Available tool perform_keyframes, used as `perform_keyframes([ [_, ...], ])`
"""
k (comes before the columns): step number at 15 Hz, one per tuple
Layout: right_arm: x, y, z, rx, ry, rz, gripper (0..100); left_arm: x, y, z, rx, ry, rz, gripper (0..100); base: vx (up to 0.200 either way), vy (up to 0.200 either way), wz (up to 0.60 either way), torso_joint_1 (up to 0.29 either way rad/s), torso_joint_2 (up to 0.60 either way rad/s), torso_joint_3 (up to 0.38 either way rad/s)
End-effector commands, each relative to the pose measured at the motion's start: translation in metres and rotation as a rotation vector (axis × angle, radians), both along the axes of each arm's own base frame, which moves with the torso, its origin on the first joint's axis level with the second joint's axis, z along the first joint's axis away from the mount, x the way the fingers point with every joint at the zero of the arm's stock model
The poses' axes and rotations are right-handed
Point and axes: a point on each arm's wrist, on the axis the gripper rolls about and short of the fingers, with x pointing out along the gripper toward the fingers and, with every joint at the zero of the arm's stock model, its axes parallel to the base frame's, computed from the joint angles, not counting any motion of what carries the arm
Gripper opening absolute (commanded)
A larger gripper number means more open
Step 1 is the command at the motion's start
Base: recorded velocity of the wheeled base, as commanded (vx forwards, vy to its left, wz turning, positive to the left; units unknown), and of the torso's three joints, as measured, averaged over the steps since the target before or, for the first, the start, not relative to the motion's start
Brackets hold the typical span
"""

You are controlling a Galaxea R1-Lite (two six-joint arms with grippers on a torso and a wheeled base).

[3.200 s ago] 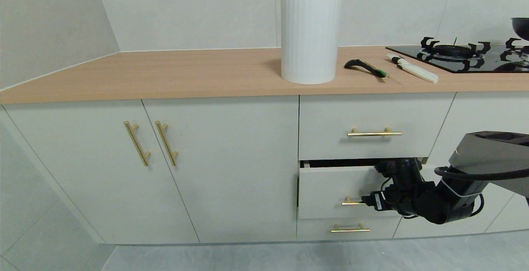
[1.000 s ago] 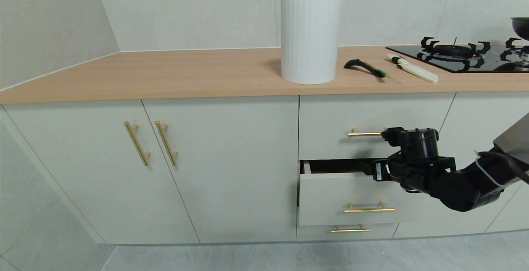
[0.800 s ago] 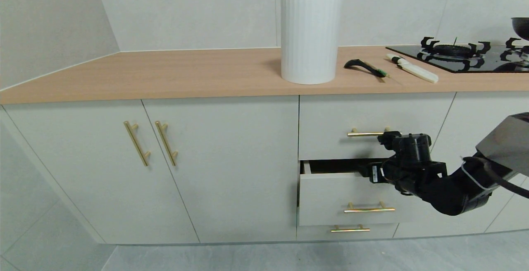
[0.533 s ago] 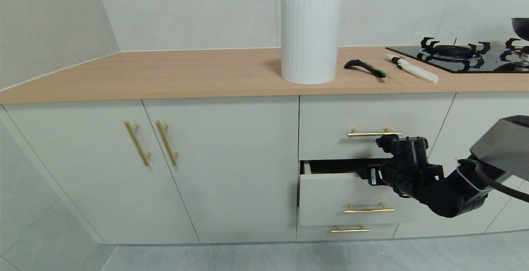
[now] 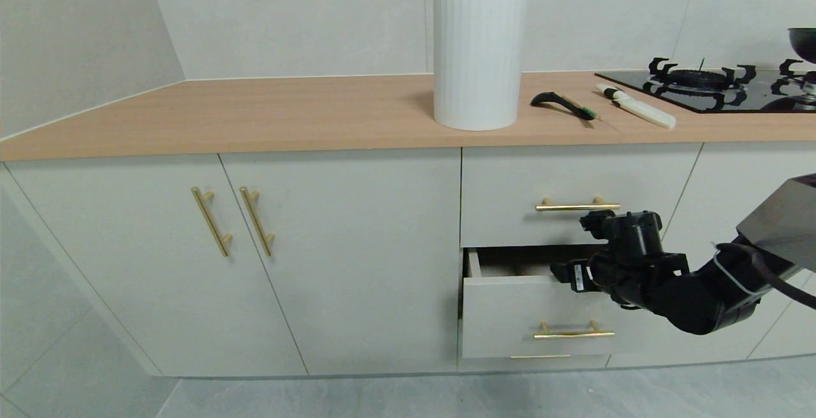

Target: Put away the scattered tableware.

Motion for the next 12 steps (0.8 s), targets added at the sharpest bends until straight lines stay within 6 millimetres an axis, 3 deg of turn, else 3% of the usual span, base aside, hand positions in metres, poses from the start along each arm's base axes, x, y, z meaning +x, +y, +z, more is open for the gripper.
perform_keyframes([
  [1,-0.003,0.002,0.008,0.003,-0.009,0.009,100,0.000,0.000,0.000,-0.001,0.000,0.000,100,0.000,0.000,0.00,0.000,0.00,0.000],
  [12,-0.032,0.001,0.034,-0.017,0.151,0.072,100,0.000,0.000,0.000,-0.001,0.000,0.000,100,0.000,0.000,0.00,0.000,0.00,0.000],
])
